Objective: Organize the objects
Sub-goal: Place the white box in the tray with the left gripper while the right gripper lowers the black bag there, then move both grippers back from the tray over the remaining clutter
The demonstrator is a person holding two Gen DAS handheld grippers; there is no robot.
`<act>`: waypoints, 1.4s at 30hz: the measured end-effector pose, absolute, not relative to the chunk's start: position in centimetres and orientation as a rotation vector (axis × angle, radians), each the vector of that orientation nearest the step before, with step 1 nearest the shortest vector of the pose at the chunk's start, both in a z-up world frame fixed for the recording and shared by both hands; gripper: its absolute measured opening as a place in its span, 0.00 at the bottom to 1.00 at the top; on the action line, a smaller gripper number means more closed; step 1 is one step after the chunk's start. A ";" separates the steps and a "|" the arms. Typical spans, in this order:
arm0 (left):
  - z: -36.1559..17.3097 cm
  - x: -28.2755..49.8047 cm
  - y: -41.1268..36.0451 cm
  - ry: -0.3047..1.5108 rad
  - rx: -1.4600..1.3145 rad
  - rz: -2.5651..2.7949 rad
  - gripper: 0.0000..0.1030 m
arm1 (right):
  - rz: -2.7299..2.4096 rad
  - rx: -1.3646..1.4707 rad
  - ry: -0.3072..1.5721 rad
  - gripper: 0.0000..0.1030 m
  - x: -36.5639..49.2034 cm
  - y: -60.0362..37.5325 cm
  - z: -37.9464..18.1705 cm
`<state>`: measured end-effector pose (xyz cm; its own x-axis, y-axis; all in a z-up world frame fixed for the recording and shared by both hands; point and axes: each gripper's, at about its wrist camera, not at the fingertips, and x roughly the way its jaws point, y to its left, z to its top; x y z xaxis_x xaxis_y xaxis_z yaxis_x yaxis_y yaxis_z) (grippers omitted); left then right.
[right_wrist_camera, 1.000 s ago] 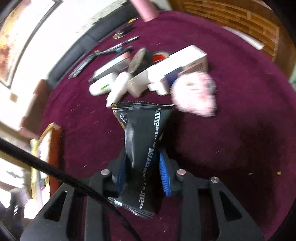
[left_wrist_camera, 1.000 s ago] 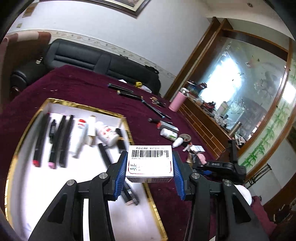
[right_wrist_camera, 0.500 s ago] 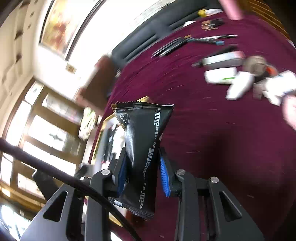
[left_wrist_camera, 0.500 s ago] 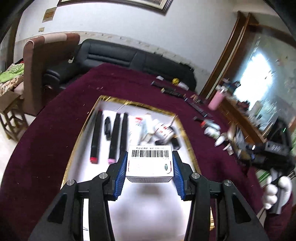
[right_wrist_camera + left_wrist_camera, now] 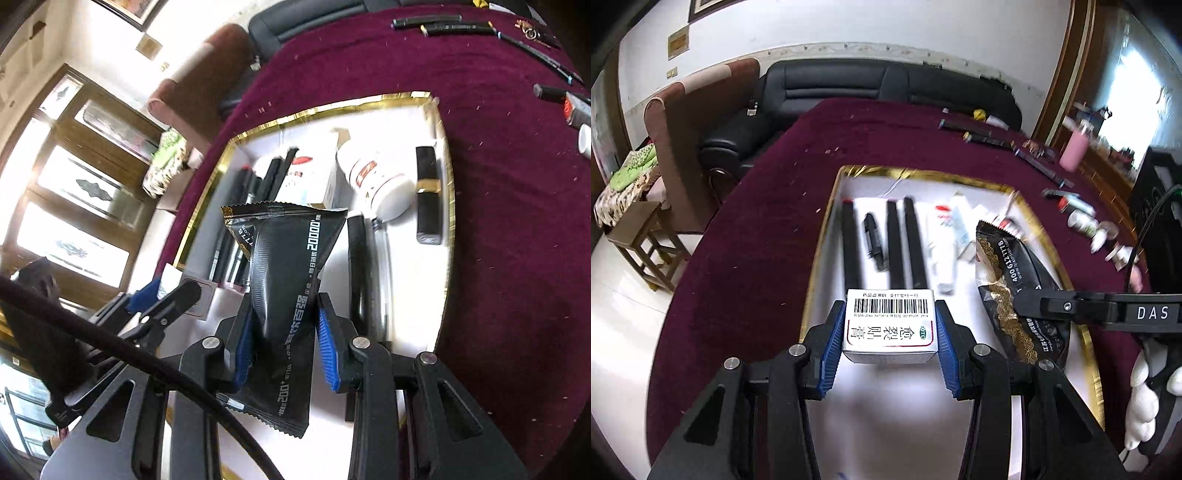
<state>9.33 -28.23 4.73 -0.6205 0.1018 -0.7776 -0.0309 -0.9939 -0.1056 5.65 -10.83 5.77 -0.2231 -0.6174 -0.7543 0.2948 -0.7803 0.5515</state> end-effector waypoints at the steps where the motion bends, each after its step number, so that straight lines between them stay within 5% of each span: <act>1: 4.4 9.2 -28.4 -0.111 -1.346 2.761 0.39 | -2.032 1.472 -0.391 0.29 5.6 -11.3 5.5; 7: 3.9 8.9 -29.3 -0.139 -1.353 2.761 0.42 | -2.001 1.525 -0.338 0.32 5.7 -13.5 4.5; 15: 5.8 9.6 -29.5 -0.219 -1.237 2.774 0.69 | -2.046 1.483 -0.287 0.36 6.2 -13.8 5.3; 23: 9.3 12.1 -32.2 -0.432 -1.007 2.872 0.69 | -2.164 1.277 -0.378 0.40 7.4 -11.3 8.6; 25: 9.9 13.1 -32.9 -0.510 -0.950 2.891 0.69 | -2.198 1.198 -0.393 0.51 7.4 -10.7 9.8; 31: 11.0 15.5 -33.8 -0.689 -0.818 2.902 0.70 | -1.864 1.363 -0.493 0.56 5.8 -11.7 6.3; 40: 14.9 15.3 -24.5 -0.458 -0.695 2.620 0.85 | -2.205 0.943 -0.612 0.56 8.6 3.3 15.0; 42: 15.0 14.0 -20.4 -0.356 -0.743 2.541 0.85 | -2.402 0.793 -0.568 0.66 10.3 7.1 17.5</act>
<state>13.99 -20.43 14.95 -0.7452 0.5008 -0.4403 -0.3606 -0.8581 -0.3655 10.29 7.07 17.51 -0.6795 -0.6080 -0.4105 0.3598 -0.7638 0.5358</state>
